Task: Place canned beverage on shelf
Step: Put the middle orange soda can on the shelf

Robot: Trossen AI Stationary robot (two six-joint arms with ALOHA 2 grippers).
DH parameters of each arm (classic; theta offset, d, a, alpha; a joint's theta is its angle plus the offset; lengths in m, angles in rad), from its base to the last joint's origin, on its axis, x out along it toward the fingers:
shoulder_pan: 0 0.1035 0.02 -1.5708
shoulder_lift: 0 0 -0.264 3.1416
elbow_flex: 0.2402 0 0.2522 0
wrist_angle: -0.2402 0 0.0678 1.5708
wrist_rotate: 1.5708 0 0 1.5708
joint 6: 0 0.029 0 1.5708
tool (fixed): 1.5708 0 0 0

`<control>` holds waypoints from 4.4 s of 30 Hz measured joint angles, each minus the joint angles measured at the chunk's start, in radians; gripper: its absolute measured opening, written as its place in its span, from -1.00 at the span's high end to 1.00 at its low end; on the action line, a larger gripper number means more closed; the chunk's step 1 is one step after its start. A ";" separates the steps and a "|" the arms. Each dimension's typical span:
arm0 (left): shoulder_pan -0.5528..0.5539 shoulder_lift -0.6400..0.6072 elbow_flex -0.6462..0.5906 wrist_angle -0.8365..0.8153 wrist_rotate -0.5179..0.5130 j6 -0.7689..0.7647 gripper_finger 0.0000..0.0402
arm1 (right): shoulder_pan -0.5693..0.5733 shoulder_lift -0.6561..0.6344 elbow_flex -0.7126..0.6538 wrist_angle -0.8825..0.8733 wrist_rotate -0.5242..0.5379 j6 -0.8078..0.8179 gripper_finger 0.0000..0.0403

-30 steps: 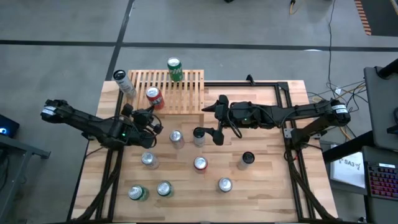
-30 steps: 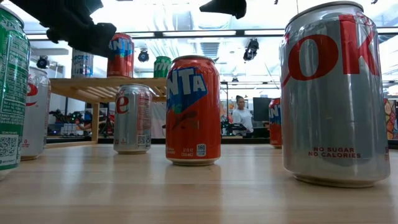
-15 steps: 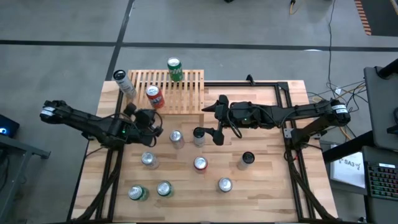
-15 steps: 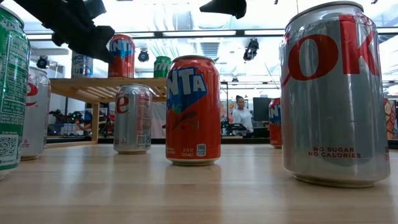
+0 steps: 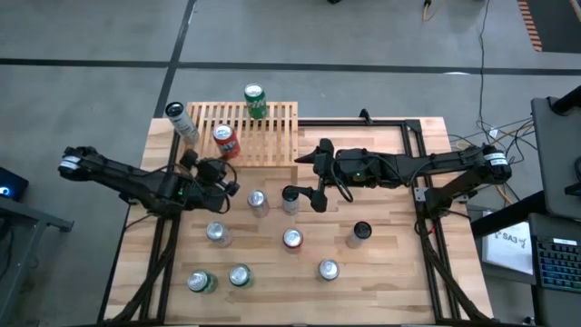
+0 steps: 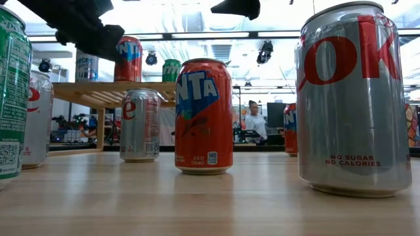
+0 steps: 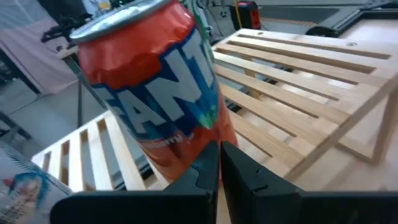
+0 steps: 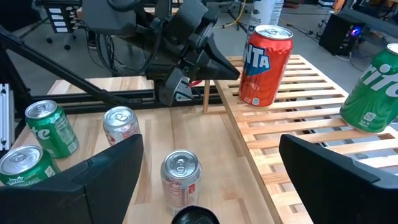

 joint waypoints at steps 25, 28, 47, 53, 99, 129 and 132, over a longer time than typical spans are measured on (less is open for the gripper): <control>0.145 0.001 0.000 0.118 0.046 0.130 1.00 | 0.000 0.000 0.000 -0.017 0.000 -0.003 -0.81; 0.167 0.001 0.000 0.128 0.070 0.138 1.00 | 0.000 0.000 0.000 -0.018 0.000 -0.010 -0.81; 0.199 -0.001 0.011 0.124 0.185 0.176 1.00 | 0.000 0.000 0.000 -0.021 0.000 -0.011 -0.81; 0.198 -0.003 0.056 0.132 0.463 0.285 1.00 | 0.000 0.000 -0.004 -0.022 0.001 -0.018 -0.81; 0.383 0.000 0.067 0.256 0.246 0.440 1.00 | 0.000 0.000 -0.006 -0.044 0.000 -0.033 -0.81; 0.392 0.063 0.183 0.321 0.482 0.444 1.00 | -0.002 0.000 -0.006 -0.039 0.002 0.006 -0.81; 0.395 0.079 0.183 0.320 0.454 0.444 1.00 | -0.003 0.000 -0.006 -0.039 0.002 0.006 -0.81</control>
